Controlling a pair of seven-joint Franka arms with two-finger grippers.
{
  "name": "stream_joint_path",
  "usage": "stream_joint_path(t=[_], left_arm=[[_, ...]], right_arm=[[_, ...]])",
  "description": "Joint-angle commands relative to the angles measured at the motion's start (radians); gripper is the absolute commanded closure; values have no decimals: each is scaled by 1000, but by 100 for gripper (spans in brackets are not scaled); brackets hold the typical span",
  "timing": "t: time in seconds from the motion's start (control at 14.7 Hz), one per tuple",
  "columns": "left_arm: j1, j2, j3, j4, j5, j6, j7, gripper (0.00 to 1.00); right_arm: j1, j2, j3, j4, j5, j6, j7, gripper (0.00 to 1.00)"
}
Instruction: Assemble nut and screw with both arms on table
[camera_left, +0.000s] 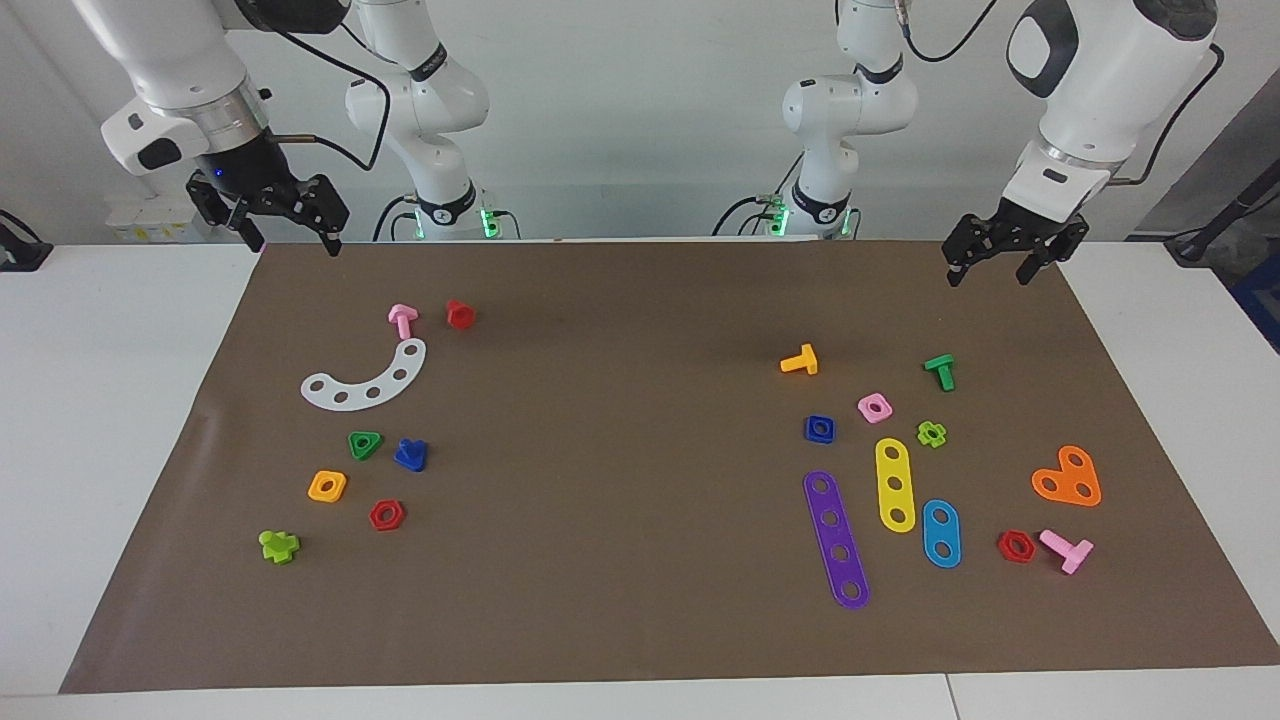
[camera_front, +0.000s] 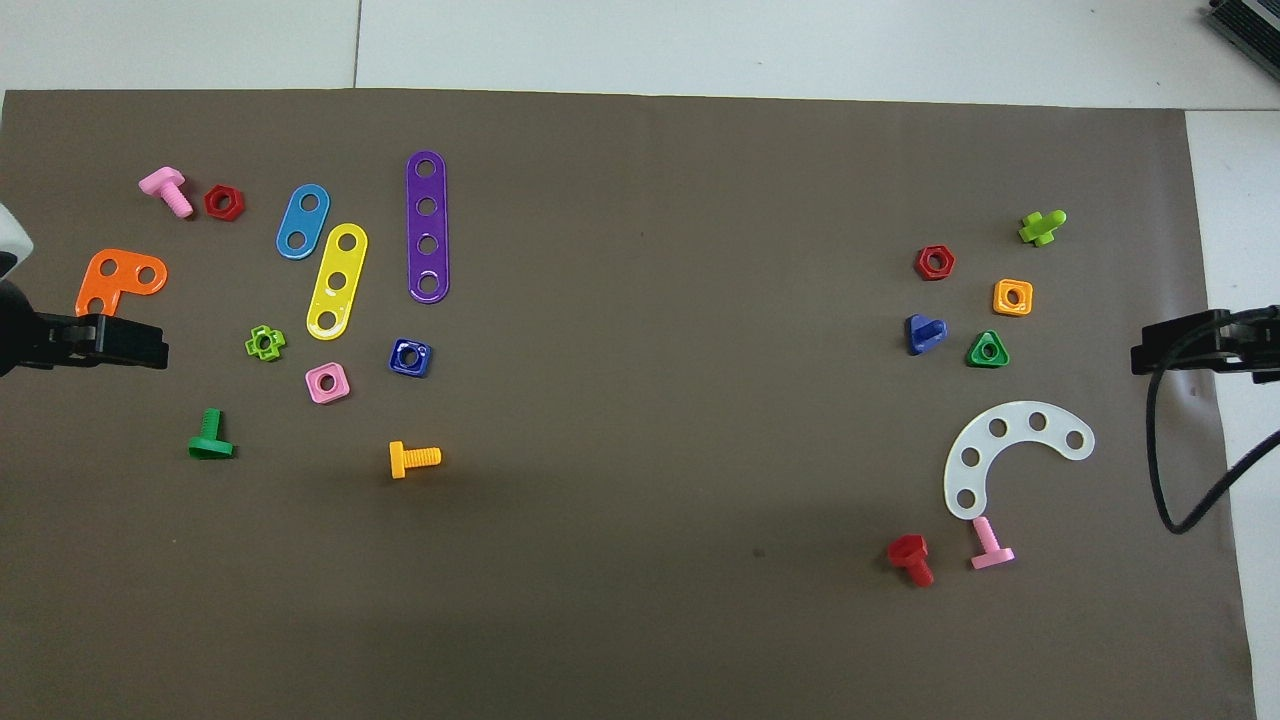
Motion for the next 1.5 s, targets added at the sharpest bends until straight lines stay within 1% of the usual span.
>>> stream_joint_path(t=[0.0,0.41,0.55,0.68,0.82,1.02,1.09,1.3,1.36,1.43], left_arm=[[11,-25,-4,-20,-6,5,5,0],[11,-25,-4,-20,-6,4,5,0],[11,-25,-4,-20,-6,4,5,0],[11,-25,-4,-20,-6,4,5,0],[11,-25,-4,-20,-6,4,5,0],[11,-25,-4,-20,-6,4,5,0],[11,-25,-4,-20,-6,4,5,0],[11,-25,-4,-20,-6,4,5,0],[11,-25,-4,-20,-6,4,5,0],[11,-25,-4,-20,-6,4,5,0]], right_arm=[[0,-12,1,-13,-12,26,-16,0],[-1,-9,1,-13,-12,35,-27,0],[0,12,3,-17,2,46,-25,0],[15,43,3,-36,7,116,-27,0],[22,54,4,-103,10,219,-39,0],[37,167,4,-142,43,365,-120,0],[45,188,4,-172,43,429,-158,0],[45,242,4,-305,45,625,-293,0],[45,258,4,-333,45,667,-315,0],[46,274,6,-343,48,684,-320,0]])
